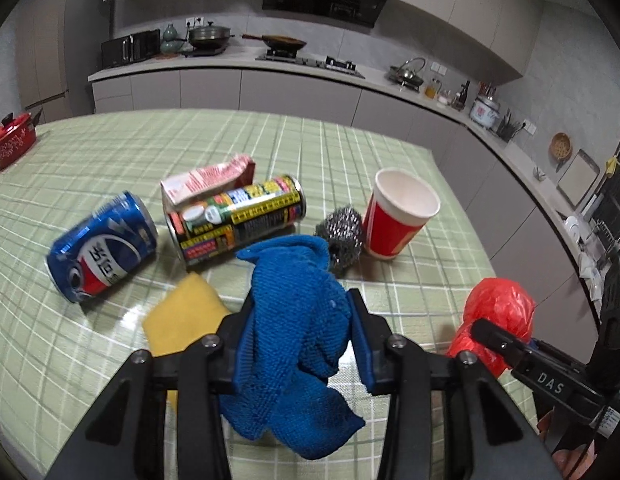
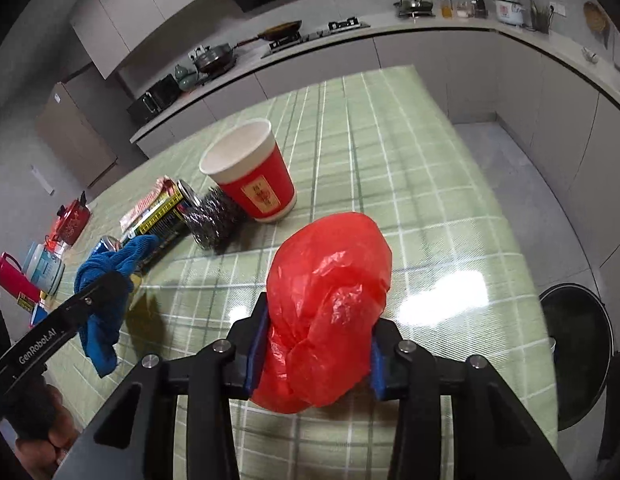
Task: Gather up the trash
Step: 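Grasp the blue cloth with left tool while right tool grasps the red plastic bag, then carry blue cloth and red bag to the black bucket and release both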
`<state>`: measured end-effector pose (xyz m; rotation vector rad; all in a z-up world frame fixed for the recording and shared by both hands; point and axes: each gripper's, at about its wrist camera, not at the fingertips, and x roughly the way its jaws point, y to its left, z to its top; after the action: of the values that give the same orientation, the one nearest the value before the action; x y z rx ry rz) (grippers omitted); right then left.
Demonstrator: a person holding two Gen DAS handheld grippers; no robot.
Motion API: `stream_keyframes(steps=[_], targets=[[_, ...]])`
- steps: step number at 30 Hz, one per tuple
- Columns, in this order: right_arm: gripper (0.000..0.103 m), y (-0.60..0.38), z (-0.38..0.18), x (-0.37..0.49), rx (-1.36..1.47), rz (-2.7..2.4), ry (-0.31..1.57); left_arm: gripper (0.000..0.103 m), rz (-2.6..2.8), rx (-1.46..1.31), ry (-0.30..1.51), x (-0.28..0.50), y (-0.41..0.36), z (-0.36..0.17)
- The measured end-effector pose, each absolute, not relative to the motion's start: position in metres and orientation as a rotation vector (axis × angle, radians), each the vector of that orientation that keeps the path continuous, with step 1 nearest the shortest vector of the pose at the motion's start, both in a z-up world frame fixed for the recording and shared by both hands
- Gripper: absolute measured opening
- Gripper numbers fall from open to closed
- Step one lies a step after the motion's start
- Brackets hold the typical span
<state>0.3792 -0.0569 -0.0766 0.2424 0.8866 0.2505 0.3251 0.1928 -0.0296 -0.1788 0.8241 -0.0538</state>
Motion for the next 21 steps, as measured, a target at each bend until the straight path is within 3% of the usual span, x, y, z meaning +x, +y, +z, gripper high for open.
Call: stream_keyframes(steps=[12, 21], targets=[[0.043, -0.061, -0.063, 0.342, 0.268, 0.22, 0.847, 0.043, -0.103, -0.22, 0.791, 0.312, 0.228, -0.006], [0.043, -0.074, -0.059, 0.315, 0.268, 0.156, 0.838, 0.043, -0.225, -0.188, 0.823, 0.302, 0.182, -0.022]])
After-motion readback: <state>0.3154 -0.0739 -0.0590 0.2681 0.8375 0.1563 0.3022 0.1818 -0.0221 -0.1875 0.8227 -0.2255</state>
